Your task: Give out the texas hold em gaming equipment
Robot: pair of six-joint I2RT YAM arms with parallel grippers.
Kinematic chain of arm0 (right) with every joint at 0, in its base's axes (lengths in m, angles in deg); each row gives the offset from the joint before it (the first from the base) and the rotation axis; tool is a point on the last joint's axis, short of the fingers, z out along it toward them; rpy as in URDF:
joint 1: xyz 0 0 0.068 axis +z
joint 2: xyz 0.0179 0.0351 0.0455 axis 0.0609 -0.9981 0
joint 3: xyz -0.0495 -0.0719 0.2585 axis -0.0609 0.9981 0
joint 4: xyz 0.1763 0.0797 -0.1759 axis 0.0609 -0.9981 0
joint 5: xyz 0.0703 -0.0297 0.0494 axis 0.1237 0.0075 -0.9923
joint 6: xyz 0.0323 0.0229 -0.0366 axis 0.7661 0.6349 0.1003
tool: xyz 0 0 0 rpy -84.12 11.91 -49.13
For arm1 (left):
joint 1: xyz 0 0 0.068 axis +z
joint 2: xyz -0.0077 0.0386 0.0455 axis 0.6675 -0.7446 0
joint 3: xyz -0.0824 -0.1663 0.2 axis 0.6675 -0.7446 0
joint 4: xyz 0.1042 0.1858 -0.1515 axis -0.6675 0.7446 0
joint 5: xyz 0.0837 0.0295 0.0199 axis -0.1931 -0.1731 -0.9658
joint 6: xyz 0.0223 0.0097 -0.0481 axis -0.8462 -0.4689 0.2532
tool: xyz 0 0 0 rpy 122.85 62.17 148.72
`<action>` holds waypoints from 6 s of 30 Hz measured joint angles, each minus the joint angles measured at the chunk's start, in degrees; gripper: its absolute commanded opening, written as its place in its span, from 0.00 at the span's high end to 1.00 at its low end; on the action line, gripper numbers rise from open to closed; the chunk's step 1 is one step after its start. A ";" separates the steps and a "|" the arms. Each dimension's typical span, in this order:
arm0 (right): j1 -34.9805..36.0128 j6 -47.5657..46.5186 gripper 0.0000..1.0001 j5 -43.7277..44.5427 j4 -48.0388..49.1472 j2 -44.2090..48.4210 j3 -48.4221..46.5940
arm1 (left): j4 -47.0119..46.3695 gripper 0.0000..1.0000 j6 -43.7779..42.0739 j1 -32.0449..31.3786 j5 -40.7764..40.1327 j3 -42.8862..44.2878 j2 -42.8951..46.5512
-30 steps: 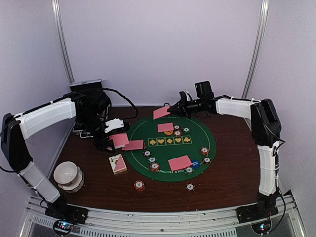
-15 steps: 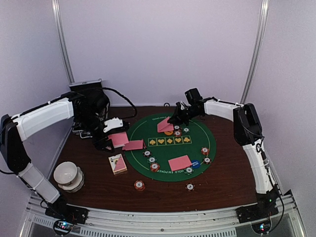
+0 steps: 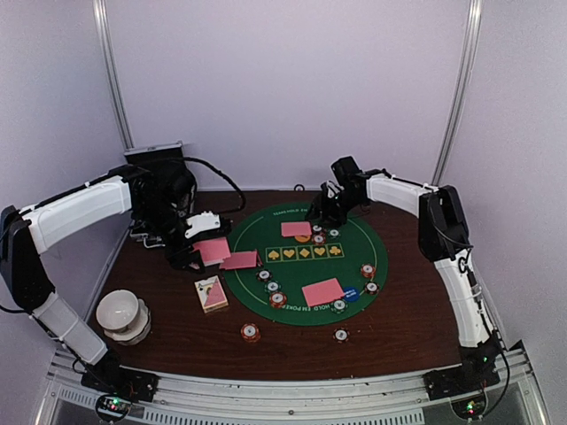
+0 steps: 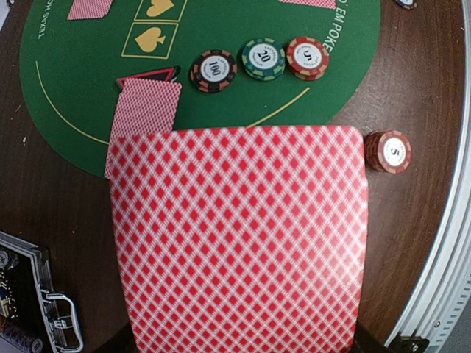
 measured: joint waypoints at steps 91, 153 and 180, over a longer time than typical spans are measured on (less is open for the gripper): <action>24.39 26.58 0.54 -21.92 39.87 16.98 28.44 | 0.02 1.00 0.39 0.42 2.05 -0.09 0.04; 5.77 1.38 1.00 -14.93 13.05 40.98 63.32 | -0.50 1.00 0.33 0.42 0.59 -1.01 0.44; 5.75 -7.87 0.41 0.11 -1.62 39.32 55.71 | -0.44 1.00 0.33 0.42 1.09 -1.01 0.74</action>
